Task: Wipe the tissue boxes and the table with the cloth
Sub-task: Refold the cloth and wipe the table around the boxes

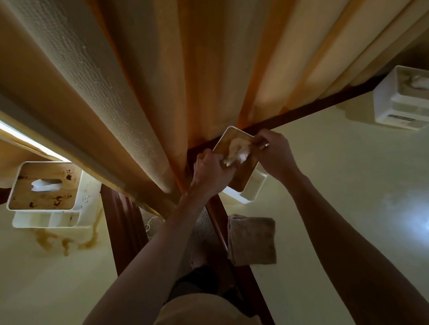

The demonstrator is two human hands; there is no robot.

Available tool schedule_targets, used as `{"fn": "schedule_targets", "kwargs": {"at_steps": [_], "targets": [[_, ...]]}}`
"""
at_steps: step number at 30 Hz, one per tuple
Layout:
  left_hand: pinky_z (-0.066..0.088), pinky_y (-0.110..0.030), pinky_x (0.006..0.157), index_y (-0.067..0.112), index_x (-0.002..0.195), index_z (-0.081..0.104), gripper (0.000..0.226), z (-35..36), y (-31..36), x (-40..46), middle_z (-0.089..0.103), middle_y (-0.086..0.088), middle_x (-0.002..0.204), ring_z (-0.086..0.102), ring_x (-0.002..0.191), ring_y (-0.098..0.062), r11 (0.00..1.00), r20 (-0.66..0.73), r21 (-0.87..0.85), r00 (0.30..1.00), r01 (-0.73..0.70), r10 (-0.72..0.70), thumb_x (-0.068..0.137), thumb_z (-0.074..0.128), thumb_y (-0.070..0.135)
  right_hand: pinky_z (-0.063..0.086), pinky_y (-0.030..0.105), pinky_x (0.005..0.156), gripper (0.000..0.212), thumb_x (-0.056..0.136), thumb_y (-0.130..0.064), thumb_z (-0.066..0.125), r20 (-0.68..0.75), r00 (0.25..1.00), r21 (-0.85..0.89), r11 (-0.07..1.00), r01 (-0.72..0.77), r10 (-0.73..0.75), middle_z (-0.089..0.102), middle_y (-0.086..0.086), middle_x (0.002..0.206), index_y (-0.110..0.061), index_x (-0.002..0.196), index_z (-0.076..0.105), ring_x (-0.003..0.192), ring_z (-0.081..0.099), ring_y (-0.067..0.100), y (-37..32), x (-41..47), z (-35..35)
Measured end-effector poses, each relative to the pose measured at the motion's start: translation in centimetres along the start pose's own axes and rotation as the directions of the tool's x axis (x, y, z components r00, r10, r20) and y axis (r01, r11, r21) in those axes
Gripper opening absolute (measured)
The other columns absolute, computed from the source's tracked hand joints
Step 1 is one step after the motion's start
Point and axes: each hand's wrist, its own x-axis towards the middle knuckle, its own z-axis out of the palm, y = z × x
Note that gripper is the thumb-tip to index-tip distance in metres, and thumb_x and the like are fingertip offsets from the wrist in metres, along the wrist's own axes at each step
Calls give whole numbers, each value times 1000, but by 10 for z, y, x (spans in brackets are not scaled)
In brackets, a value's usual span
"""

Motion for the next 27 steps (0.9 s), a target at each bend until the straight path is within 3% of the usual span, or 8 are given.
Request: {"fn": "schedule_targets", "kwargs": {"at_steps": [3,7,13,16,18,20,23,27], "targets": [[38,-42,106,4,99,70,24,3,7,0,57,-15,118,49,120,-31,997,-37,76,999,18,-15,99,58,25,49,17,67,7,87,-5,74,-14,995,6,995,95,-95,68,-3,81,-7,91,68,74,64,10,-2,-1,-4],[39,-40,104,4,106,63,15,10,14,0,65,-14,113,58,112,-32,988,-155,97,983,116,-100,94,60,13,43,4,73,20,88,-1,71,86,981,-12,985,175,-173,70,0,95,-9,106,73,81,62,0,0,-1,0],[41,-45,103,22,118,65,44,7,14,10,67,1,113,56,116,-27,998,-84,31,995,52,-50,81,75,43,39,3,67,27,81,12,61,99,987,-49,990,130,-124,68,2,91,-7,92,76,75,59,-5,2,0,2],[52,-34,81,24,100,73,29,5,10,14,69,9,85,67,88,-18,997,-91,-75,995,30,-37,85,72,49,42,7,66,29,81,11,61,132,987,-27,995,100,-96,70,2,93,-11,93,77,77,62,-1,2,1,4],[45,-19,59,19,86,74,27,3,8,14,63,10,64,61,59,-3,985,-122,-173,992,18,-40,91,70,45,49,17,69,29,81,9,62,155,984,1,996,93,-92,72,4,94,-11,97,76,80,66,7,1,2,5],[34,-8,47,16,80,75,28,2,5,12,59,10,57,55,48,1,978,-141,-208,989,10,-40,92,71,42,52,20,71,28,81,6,67,168,984,67,997,48,-59,72,4,95,-10,103,73,84,68,12,2,3,5],[36,-6,49,13,86,76,11,-1,0,11,62,12,61,56,51,4,978,-140,-206,990,-3,-26,88,76,23,51,13,73,26,86,-8,74,144,990,57,998,-8,0,71,0,99,-10,111,70,87,67,9,7,2,9],[44,-11,56,11,90,76,8,-4,-5,10,73,3,73,66,66,-8,979,-126,-203,992,-23,-3,86,76,19,41,13,64,16,88,-2,62,-29,1000,-1,1000,2,-2,70,-2,86,-10,94,74,71,60,3,13,-4,17]]}}
